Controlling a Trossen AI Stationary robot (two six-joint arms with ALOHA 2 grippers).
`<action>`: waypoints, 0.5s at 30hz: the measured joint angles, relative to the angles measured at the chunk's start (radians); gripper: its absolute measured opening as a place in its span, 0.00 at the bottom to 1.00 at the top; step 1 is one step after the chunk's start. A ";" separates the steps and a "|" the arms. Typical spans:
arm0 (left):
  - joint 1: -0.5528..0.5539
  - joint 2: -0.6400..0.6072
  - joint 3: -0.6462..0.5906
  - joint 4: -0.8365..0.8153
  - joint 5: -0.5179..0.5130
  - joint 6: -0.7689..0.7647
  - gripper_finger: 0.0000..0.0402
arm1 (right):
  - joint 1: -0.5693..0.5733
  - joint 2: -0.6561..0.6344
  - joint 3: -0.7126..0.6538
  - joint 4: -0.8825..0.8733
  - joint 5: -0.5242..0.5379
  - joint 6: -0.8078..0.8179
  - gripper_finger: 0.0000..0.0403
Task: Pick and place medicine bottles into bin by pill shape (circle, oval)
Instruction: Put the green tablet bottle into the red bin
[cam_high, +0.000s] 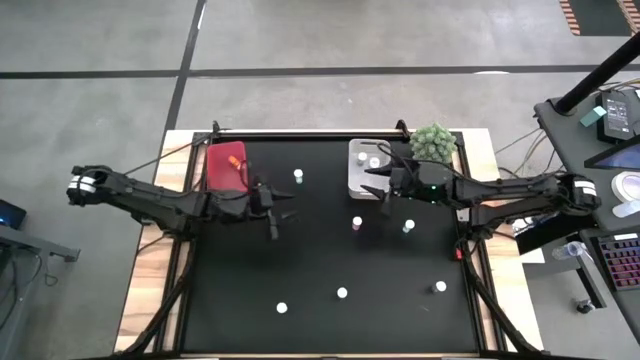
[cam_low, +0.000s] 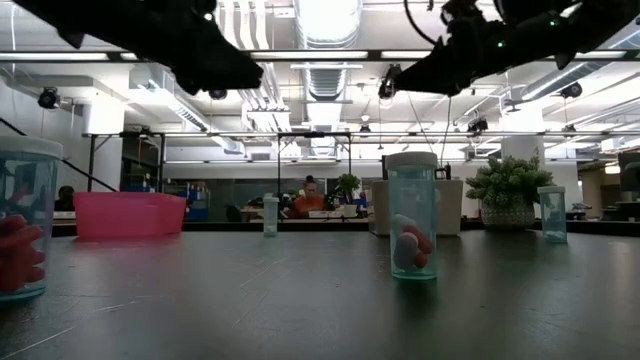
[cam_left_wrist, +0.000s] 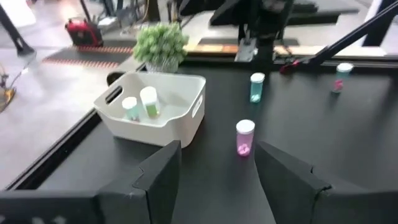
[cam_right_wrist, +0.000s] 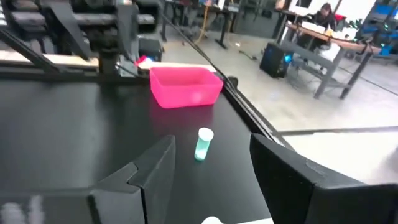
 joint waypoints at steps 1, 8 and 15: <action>0.010 0.016 0.019 -0.023 0.005 -0.001 0.47 | -0.008 -0.015 -0.006 0.000 -0.009 0.000 0.50; 0.071 0.114 0.184 -0.208 0.093 -0.016 0.47 | -0.045 -0.137 -0.027 -0.067 -0.034 -0.009 0.50; 0.136 0.206 0.371 -0.531 0.105 -0.051 0.47 | -0.045 -0.218 -0.038 -0.107 -0.109 0.007 0.50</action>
